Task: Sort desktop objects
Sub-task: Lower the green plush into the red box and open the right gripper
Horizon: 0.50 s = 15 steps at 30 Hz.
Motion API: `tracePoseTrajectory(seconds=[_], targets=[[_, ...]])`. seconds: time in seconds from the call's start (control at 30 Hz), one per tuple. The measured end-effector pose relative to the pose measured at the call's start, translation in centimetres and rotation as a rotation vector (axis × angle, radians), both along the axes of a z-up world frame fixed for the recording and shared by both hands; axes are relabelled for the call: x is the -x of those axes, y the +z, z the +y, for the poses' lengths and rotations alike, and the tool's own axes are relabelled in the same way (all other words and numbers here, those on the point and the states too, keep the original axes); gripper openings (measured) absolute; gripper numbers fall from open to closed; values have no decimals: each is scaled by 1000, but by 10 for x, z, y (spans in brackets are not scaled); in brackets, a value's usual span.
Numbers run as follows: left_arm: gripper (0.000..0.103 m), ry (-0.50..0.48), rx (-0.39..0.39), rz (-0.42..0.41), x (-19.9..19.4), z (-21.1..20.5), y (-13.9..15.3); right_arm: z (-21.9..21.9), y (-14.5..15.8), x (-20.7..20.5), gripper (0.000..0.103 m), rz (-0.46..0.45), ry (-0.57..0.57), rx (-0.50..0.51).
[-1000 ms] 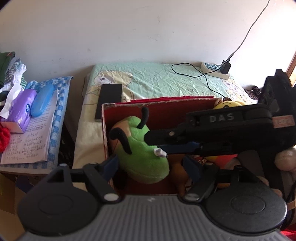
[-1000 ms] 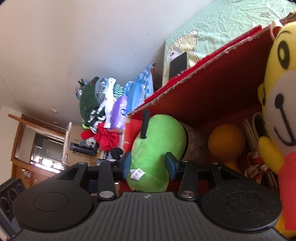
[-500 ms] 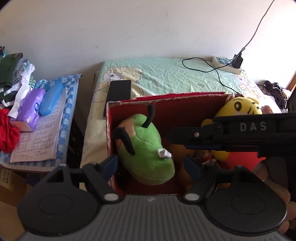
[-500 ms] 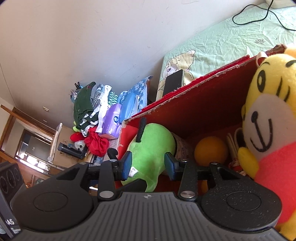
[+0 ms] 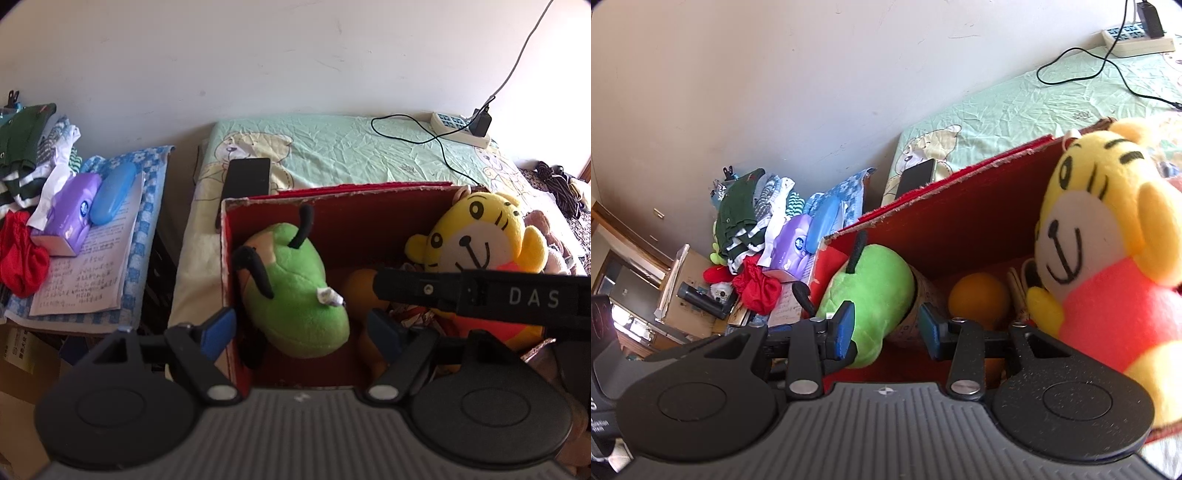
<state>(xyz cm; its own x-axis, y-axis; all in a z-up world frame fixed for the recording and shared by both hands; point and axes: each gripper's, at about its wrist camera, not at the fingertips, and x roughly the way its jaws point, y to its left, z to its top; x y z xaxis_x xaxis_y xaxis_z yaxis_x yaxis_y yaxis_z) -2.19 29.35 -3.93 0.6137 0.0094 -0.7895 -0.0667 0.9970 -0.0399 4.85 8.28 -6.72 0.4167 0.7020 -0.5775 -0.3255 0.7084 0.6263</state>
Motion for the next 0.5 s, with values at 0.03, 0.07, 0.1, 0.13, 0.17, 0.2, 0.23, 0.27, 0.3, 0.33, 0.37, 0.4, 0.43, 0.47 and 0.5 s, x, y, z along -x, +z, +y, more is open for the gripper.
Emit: tracePoseTrajectory(seconds=[0.03,0.07,0.1,0.13,0.17,0.2,0.23,0.27,0.3,0.33,0.37,0.4,0.43,0.47,0.5], targets=[[81,2,-1,0,1,-1,0,0,-1,2,43,-1,-3,3],[82,4,-1,0,1,-1,0,0,-1,4,43,-3,-6,6],[82,5,-1,0,2,-1,0,0,-1,6,43,-6,-9,9],[83,4,1,1,3,-1,0,-1,-1,8,43,-10,-12,13],[84,3,0,2,4,-2,0,-2,-1,11,43,-15,-20,15],[85,4,-4,2,5,-2,-1,-2,-1,13,43,-19,-26,20],[86,5,-7,2,6,-3,-1,-3,-2,14,43,-22,-32,25],[87,7,-12,1,7,-4,-2,-3,-1,15,43,-24,-39,29],[87,9,-17,0,7,-4,-3,-3,-2,16,43,-23,-45,31],[87,12,-18,2,8,-5,-3,-4,-3,17,43,-22,-51,29],[87,14,-19,1,9,-5,-4,-5,-3,18,43,-21,-55,24],[87,15,-19,0,10,-5,-4,-6,-3,19,43,-21,-59,20],[87,17,-20,0,10,-5,-4,-8,-4,20,43,-22,-63,18],[87,20,-23,2,11,-5,-5,-8,-4,22,43,-24,-68,20],[87,23,-24,5,11,-5,-5,-8,-3,23,43,-29,-72,23]])
